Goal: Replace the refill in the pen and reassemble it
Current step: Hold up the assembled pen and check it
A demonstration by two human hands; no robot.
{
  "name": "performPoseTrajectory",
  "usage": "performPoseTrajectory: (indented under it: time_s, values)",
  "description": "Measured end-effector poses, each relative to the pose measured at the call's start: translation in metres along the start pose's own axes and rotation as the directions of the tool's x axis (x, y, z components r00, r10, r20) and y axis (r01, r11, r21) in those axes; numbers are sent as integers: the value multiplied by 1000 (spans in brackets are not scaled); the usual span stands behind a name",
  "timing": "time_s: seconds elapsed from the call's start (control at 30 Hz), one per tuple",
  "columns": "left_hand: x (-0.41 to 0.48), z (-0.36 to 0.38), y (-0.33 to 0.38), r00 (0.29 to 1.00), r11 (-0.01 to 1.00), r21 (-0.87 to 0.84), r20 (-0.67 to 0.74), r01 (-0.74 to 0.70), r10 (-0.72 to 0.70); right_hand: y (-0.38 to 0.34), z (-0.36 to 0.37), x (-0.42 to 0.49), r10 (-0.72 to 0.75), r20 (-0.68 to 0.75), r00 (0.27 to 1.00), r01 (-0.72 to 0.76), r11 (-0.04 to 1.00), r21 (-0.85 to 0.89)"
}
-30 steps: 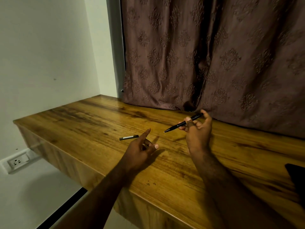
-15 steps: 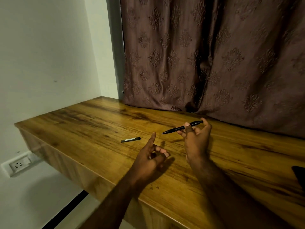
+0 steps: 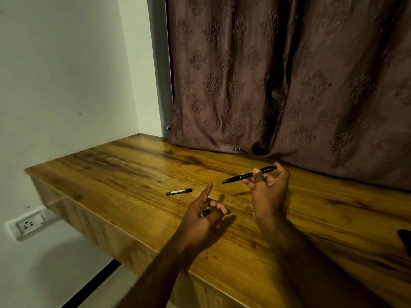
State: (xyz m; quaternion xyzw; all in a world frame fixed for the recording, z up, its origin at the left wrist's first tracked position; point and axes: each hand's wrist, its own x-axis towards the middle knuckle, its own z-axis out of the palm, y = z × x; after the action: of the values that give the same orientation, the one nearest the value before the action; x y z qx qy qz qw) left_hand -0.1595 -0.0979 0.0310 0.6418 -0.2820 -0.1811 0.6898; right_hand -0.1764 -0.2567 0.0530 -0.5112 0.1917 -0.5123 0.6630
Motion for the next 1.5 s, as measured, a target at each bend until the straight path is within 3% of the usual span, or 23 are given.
performPoseTrajectory:
  time_s: [0.23, 0.43, 0.6, 0.87, 1.1, 1.27, 1.43, 1.5]
  values:
    - [2, -5, -6, 1000, 997, 80, -10, -21, 22, 2, 0, 0, -2, -2, 1000, 2, 1000, 2]
    - [-2, 1, 2, 999, 998, -55, 28, 20, -19, 3, 1, 1, 7, -14, 1000, -7, 1000, 4]
    - [2, -4, -5, 1000, 997, 78, -1, -11, 11, 2, 2, 0, 3, -10, 1000, -3, 1000, -3]
    - [4, -4, -7, 1000, 994, 109, -13, -27, 29, 1, 3, -5, -10, 19, 1000, 11, 1000, -27]
    - [-2, 0, -1, 999, 999, -26, 28, 45, -45, 3, 7, -12, -30, 48, 998, 33, 998, -59]
    - [-1, -2, -4, 999, 991, 128, 21, 29, -32, 7, 6, -15, -62, 78, 995, 68, 995, -80]
    - [-1, 0, -4, 999, 993, 111, 11, 49, -50, 7, 5, -16, -25, 82, 996, 29, 998, -53]
    - [-2, 0, -3, 998, 998, 26, -27, 61, -60, 6, 5, -17, 1, 82, 997, 1, 1000, -26]
